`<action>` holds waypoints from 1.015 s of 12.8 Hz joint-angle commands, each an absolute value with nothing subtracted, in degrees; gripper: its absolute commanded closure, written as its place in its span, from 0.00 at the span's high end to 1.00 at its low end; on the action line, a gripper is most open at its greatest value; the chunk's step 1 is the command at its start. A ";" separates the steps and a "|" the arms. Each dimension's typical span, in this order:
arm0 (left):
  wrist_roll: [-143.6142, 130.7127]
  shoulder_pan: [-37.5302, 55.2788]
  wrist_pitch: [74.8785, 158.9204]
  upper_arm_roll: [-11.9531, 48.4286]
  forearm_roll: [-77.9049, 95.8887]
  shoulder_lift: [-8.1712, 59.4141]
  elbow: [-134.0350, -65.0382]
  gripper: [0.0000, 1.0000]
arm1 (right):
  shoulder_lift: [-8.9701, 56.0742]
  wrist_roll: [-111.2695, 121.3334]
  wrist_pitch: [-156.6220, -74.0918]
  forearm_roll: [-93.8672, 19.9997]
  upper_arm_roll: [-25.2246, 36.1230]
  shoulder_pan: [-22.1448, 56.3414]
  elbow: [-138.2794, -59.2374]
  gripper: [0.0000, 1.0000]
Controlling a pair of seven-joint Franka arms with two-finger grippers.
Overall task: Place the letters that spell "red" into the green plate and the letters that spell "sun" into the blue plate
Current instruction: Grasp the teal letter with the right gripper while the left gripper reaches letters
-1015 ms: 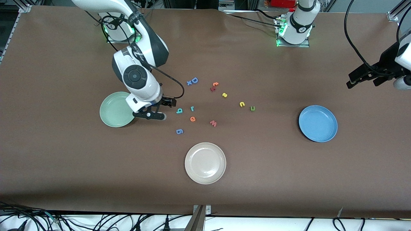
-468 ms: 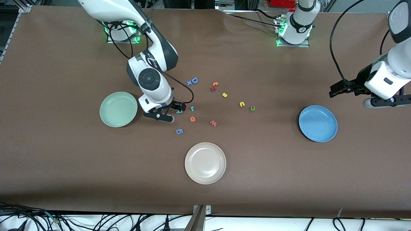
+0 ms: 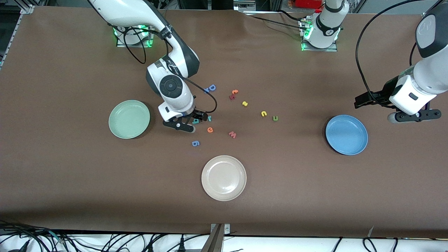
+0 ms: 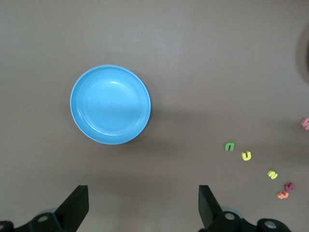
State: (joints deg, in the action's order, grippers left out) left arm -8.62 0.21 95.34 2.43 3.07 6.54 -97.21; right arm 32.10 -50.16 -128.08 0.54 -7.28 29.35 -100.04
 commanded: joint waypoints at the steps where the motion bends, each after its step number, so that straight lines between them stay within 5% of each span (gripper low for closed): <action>1: -8.96 1.49 96.06 2.63 4.57 7.90 -99.05 1.00 | 33.83 -51.68 -129.37 2.72 -6.86 29.97 -100.37 0.95; 11: -24.43 12.30 111.17 6.32 4.57 13.61 -108.28 1.00 | 36.65 -51.77 -139.75 4.92 -6.68 30.58 -105.47 0.83; 13: -24.43 12.57 113.19 8.69 4.57 16.42 -108.54 1.00 | 37.00 -51.77 -140.27 4.92 -6.42 31.02 -105.56 0.63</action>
